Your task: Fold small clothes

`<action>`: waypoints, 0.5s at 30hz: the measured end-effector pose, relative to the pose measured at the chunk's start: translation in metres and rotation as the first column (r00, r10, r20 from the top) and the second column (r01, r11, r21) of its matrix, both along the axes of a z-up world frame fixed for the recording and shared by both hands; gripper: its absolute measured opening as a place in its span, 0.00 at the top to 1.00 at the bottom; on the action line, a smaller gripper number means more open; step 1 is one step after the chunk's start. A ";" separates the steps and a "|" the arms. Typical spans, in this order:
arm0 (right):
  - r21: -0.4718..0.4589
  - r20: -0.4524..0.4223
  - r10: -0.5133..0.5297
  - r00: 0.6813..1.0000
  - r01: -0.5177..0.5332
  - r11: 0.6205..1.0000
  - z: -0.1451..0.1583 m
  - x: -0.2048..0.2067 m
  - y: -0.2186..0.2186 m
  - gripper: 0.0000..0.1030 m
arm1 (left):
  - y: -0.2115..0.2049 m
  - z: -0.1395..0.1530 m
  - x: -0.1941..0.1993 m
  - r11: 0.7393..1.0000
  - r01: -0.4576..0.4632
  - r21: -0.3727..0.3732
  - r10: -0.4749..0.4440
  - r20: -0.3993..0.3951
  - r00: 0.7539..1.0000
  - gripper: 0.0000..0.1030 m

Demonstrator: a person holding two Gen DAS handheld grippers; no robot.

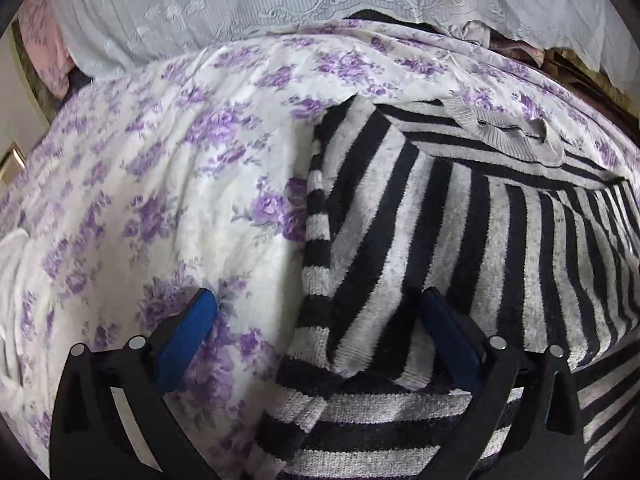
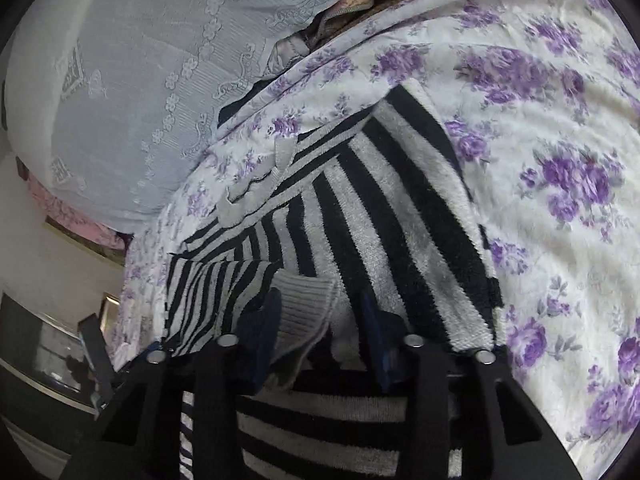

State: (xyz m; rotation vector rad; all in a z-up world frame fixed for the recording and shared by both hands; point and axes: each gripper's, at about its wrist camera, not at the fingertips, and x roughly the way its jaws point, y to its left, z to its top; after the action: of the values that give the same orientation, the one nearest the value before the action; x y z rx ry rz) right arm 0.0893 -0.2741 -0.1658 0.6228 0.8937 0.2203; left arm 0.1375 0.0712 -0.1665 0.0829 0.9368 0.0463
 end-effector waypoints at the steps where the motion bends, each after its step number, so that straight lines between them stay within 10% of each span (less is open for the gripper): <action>1: -0.036 0.007 0.013 1.000 -0.013 0.999 0.004 0.003 0.007 0.85 | 0.000 0.001 -0.001 1.000 0.003 -0.002 -0.003 0.000 1.000 0.04; 6: -0.096 0.196 0.007 0.980 0.012 0.995 0.055 0.005 0.008 0.95 | 0.010 0.008 -0.006 0.998 0.007 -0.068 -0.007 0.008 1.000 0.05; 12: -0.156 0.059 -0.009 0.998 0.018 0.988 -0.009 0.023 0.001 0.95 | -0.004 0.001 -0.007 1.000 0.008 0.012 -0.008 0.008 1.000 0.04; 15: -0.170 0.084 -0.045 0.995 0.059 0.984 0.011 0.016 0.001 0.87 | -0.001 0.015 -0.011 1.000 0.008 0.003 -0.008 0.016 1.000 0.04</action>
State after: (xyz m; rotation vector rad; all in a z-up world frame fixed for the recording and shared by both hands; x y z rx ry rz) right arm 0.1052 -0.2728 -0.1552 0.4723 0.8091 0.1179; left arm 0.1264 0.0706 -0.1513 0.0893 0.9205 0.0408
